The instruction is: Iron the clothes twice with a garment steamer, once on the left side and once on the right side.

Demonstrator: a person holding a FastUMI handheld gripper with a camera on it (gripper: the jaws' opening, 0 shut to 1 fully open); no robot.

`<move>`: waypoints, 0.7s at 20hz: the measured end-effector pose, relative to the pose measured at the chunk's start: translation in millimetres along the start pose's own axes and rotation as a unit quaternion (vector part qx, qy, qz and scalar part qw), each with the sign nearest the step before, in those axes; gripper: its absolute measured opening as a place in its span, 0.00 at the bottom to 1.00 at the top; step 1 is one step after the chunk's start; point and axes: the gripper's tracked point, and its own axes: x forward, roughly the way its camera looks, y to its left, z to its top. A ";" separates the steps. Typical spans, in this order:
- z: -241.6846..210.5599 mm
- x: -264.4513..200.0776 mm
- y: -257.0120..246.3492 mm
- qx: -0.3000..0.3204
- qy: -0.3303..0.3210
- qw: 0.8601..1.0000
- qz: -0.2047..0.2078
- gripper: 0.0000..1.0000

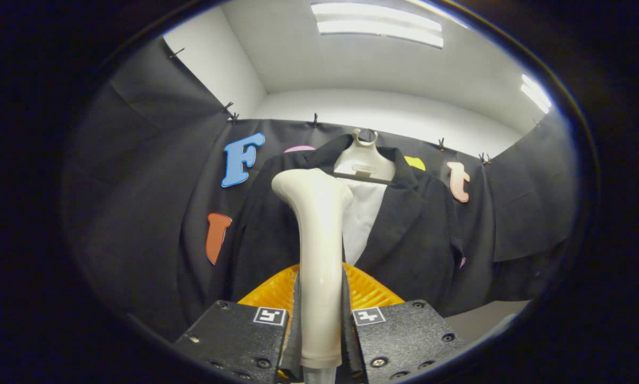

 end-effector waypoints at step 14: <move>-101.7 -63.7 -5.7 -0.033 0.093 0.995 0.013 0.32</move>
